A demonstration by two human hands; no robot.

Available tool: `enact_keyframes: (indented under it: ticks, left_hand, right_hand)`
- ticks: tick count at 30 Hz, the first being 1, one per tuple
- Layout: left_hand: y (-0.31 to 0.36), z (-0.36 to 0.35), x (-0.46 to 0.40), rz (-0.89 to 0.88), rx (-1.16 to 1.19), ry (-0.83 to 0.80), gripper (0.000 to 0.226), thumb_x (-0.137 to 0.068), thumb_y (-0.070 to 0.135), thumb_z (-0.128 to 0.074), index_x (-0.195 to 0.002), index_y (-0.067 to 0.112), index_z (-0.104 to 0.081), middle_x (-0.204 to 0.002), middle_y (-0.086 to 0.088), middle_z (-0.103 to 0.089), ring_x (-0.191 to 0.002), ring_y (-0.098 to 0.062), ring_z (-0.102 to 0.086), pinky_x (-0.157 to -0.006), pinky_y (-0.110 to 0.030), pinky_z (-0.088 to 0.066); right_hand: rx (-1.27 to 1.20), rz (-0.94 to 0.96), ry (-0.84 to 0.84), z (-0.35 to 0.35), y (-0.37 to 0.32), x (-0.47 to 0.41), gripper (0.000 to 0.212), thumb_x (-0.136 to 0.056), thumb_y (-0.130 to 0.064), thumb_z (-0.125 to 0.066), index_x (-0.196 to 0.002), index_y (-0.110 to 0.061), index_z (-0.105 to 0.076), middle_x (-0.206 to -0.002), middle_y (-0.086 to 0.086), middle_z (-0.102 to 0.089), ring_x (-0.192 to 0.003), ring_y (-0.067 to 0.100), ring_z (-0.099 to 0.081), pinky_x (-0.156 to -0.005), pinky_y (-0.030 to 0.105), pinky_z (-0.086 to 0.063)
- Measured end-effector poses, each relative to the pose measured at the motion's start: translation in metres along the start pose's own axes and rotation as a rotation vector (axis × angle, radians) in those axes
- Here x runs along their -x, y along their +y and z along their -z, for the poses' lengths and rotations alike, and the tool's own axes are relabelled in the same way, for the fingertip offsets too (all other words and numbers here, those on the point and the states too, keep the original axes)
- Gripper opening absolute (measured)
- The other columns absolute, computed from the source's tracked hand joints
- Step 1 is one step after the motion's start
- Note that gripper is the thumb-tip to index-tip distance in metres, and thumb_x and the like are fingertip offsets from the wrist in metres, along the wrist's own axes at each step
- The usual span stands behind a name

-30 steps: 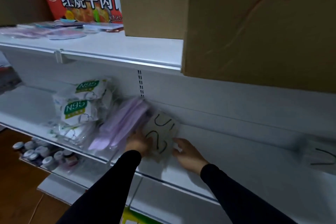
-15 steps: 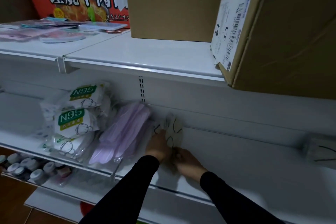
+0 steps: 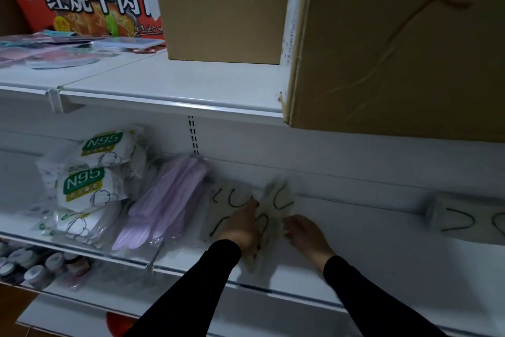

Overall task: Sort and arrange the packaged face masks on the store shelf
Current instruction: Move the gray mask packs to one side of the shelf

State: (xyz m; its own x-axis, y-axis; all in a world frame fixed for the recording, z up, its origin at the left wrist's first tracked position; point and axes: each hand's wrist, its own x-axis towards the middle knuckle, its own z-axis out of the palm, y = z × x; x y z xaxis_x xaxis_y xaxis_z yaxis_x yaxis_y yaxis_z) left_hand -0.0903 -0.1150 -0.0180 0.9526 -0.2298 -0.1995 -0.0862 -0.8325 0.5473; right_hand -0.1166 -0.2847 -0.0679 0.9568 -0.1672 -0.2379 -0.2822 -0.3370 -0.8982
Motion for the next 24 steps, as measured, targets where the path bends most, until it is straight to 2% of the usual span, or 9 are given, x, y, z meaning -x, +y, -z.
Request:
enact_keyframes:
  ticks: [3, 5, 8, 10, 13, 15, 19, 22, 24]
  left_hand:
    - [0.033, -0.005, 0.006, -0.278, -0.105, -0.072, 0.056, -0.084, 0.009, -0.052, -0.134, 0.026, -0.036, -0.123, -0.012, -0.058, -0.108, -0.030, -0.058, -0.083, -0.030, -0.047]
    - [0.055, -0.016, 0.009, -0.432, -0.190, -0.123, 0.056, -0.086, 0.011, -0.051, -0.137, 0.025, -0.034, -0.127, -0.011, -0.054, -0.113, -0.029, -0.054, -0.085, -0.027, -0.039]
    - [0.075, -0.041, 0.010, -0.528, -0.249, -0.179, 0.054, -0.090, 0.017, -0.049, -0.140, 0.027, -0.032, -0.127, -0.011, -0.053, -0.114, -0.030, -0.053, -0.092, -0.033, -0.044]
    - [0.084, -0.053, 0.007, -0.548, -0.325, -0.206, 0.051, -0.092, 0.029, -0.049, -0.140, 0.029, -0.031, -0.123, -0.011, -0.054, -0.111, -0.031, -0.055, -0.089, -0.036, -0.046]
    - [0.083, -0.056, 0.002, -0.517, -0.497, -0.207, 0.069, -0.087, 0.032, -0.054, -0.147, 0.029, -0.022, -0.126, -0.009, -0.054, -0.114, -0.030, -0.054, -0.090, -0.035, -0.045]
    - [0.073, -0.052, 0.003, -0.460, -0.525, -0.186, 0.075, -0.082, 0.034, -0.057, -0.148, 0.031, -0.021, -0.128, -0.007, -0.054, -0.116, -0.028, -0.054, -0.093, -0.033, -0.046]
    - [0.057, -0.052, 0.009, -0.355, -0.440, -0.154, 0.066, -0.082, 0.033, -0.056, -0.142, 0.029, -0.029, -0.123, -0.006, -0.058, -0.110, -0.028, -0.056, -0.087, -0.031, -0.046]
    - [0.059, -0.054, 0.008, -0.383, -0.419, -0.138, 0.048, -0.081, 0.026, -0.055, -0.128, 0.025, -0.042, -0.113, -0.008, -0.062, -0.103, -0.030, -0.058, -0.078, -0.032, -0.045]
    - [0.058, -0.052, 0.006, -0.398, -0.413, -0.163, 0.044, -0.080, 0.026, -0.056, -0.123, 0.027, -0.045, -0.110, -0.005, -0.064, -0.101, -0.028, -0.059, -0.076, -0.032, -0.045]
  right_hand:
    - [-0.160, 0.072, 0.563, 0.059, 0.017, 0.004, 0.039, -0.091, -0.054, -0.046, -0.074, -0.020, -0.053, -0.082, 0.007, -0.061, -0.084, 0.026, -0.060, -0.083, 0.040, -0.047]
    - [-0.405, 0.130, 0.727, 0.096, 0.022, 0.010, 0.033, -0.096, -0.048, -0.047, -0.090, -0.016, -0.054, -0.096, 0.005, -0.056, -0.095, 0.020, -0.053, -0.092, 0.037, -0.041]
    - [-0.603, 0.218, 0.633, 0.123, 0.030, 0.016, 0.033, -0.096, -0.040, -0.052, -0.112, -0.011, -0.056, -0.100, -0.005, -0.055, -0.102, 0.010, -0.048, -0.098, 0.028, -0.037]
    - [-0.538, 0.195, 0.536, 0.130, 0.042, 0.021, 0.035, -0.097, -0.030, -0.053, -0.105, 0.003, -0.057, -0.087, 0.005, -0.057, -0.096, 0.013, -0.050, -0.092, 0.030, -0.036]
    - [-0.437, 0.138, 0.450, 0.131, 0.058, 0.030, 0.015, -0.094, -0.025, -0.060, -0.102, -0.014, -0.064, -0.100, 0.000, -0.064, -0.096, 0.015, -0.058, -0.088, 0.027, -0.041]
    - [-0.411, 0.130, 0.391, 0.129, 0.062, 0.034, 0.013, -0.092, -0.028, -0.062, -0.098, -0.017, -0.064, -0.101, 0.000, -0.065, -0.093, 0.015, -0.060, -0.081, 0.022, -0.044]
    - [-0.384, 0.084, 0.234, 0.115, 0.060, 0.030, 0.040, -0.080, -0.041, -0.069, -0.112, -0.018, -0.058, -0.110, -0.001, -0.064, -0.096, 0.008, -0.061, -0.076, 0.018, -0.044]
    - [-0.367, 0.078, 0.106, 0.115, 0.065, 0.026, 0.063, -0.079, -0.019, -0.078, -0.132, -0.021, -0.044, -0.118, -0.004, -0.057, -0.098, 0.005, -0.059, -0.074, 0.013, -0.048]
    - [-0.260, 0.100, 0.048, 0.127, 0.071, 0.027, 0.070, -0.077, -0.013, -0.080, -0.132, -0.029, -0.040, -0.124, -0.007, -0.051, -0.104, 0.003, -0.056, -0.073, 0.011, -0.048]
